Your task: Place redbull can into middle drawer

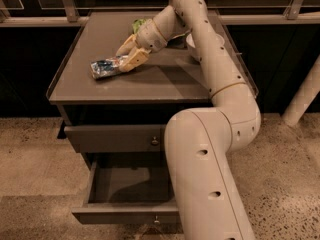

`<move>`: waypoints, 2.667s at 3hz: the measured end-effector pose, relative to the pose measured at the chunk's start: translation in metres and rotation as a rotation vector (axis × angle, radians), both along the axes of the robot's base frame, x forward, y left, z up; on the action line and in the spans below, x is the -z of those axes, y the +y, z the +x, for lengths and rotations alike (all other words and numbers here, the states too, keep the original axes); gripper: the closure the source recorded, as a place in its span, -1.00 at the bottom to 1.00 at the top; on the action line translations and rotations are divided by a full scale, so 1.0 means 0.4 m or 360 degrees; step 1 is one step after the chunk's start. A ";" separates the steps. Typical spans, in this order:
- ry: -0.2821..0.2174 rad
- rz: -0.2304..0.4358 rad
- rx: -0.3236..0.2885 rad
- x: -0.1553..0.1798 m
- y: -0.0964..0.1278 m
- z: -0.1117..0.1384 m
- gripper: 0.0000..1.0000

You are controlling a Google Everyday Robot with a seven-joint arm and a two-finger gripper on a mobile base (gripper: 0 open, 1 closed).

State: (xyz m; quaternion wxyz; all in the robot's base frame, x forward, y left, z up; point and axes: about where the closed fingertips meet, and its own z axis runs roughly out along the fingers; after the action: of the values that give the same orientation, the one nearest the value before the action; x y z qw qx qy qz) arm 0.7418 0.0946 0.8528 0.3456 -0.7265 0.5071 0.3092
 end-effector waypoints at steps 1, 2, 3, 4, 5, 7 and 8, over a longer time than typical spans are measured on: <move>0.0000 0.0000 0.0000 0.000 0.000 0.000 0.77; 0.0000 0.0000 0.0000 0.000 0.000 0.000 1.00; 0.0053 -0.0001 -0.0050 0.004 0.009 -0.026 1.00; 0.0097 -0.0019 0.0004 -0.033 -0.043 -0.054 1.00; 0.0000 0.0008 0.0160 -0.152 -0.137 -0.095 1.00; -0.0457 0.0252 0.0501 -0.517 -0.271 -0.304 1.00; -0.0475 0.0291 0.0574 -0.521 -0.275 -0.335 1.00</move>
Offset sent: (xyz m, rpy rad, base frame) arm 0.0000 0.0000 0.0000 0.0000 0.0000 0.0000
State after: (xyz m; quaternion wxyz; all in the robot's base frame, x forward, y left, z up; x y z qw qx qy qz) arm 0.6078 -0.0153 1.0611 0.5305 -0.6276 0.5419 0.1763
